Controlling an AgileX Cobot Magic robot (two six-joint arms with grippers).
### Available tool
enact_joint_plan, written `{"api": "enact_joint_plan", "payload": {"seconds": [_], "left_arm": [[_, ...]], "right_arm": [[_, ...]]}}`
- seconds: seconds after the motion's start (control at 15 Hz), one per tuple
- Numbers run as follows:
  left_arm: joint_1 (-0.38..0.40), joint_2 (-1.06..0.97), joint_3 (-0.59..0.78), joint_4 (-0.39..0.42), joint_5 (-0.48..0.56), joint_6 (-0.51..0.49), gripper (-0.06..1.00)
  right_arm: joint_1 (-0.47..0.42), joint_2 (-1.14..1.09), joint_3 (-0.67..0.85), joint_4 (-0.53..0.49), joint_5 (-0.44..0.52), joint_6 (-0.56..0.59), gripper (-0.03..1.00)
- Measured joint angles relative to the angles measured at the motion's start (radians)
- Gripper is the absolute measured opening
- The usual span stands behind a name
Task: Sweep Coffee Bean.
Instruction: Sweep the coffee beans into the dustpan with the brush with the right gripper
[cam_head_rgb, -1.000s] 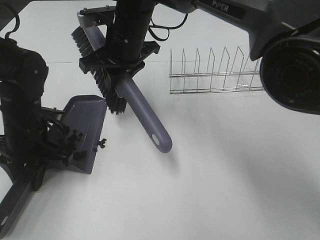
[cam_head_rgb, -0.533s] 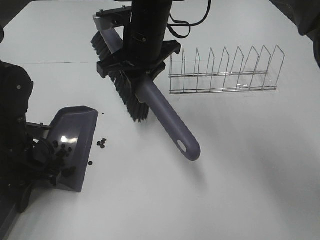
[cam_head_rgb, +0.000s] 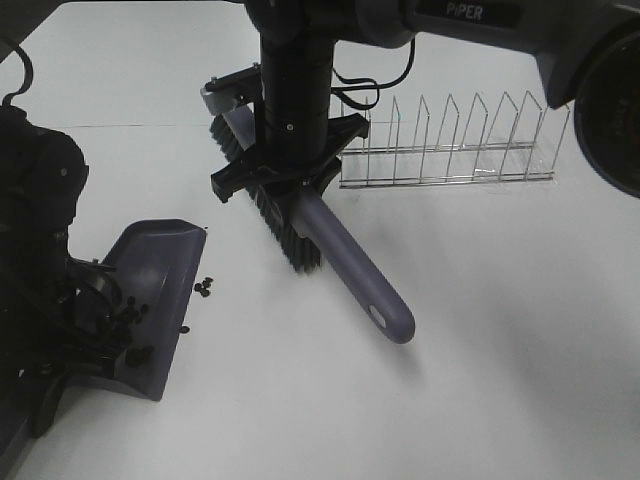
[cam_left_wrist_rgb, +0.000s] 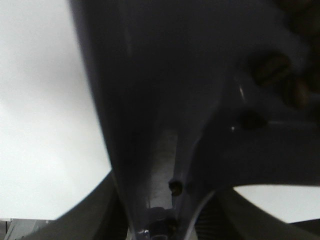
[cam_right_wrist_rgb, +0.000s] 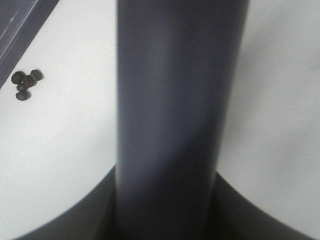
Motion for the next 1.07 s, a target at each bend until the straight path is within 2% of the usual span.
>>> {"api": "enact_joint_plan", "payload": {"seconds": [0.13,0.27,0.4,0.6,0.87,1.07], "left_arm": [[0.0,0.007,-0.007,-0.005,0.01,0.019,0.31],[0.0,0.013,-0.01,-0.007,0.018,0.023,0.31],[0.0,0.033,-0.01,-0.034,0.057,0.029,0.31],[0.0,0.046,-0.009,-0.056,0.082,0.036,0.31],[0.0,0.054,-0.009,-0.063,0.093,0.039,0.31],[0.0,0.055,-0.007,-0.066,0.096,0.047,0.31]], "right_arm": [[0.029,0.026,0.0,-0.008,0.0,0.001,0.34],[0.047,0.054,0.0,0.028,0.003,0.001,0.34],[0.05,0.069,-0.003,0.143,-0.016,0.0,0.34],[0.049,0.082,-0.003,0.303,-0.122,-0.014,0.34],[0.049,0.082,-0.003,0.401,-0.197,-0.019,0.34],[0.046,0.082,-0.007,0.506,-0.216,-0.057,0.34]]}}
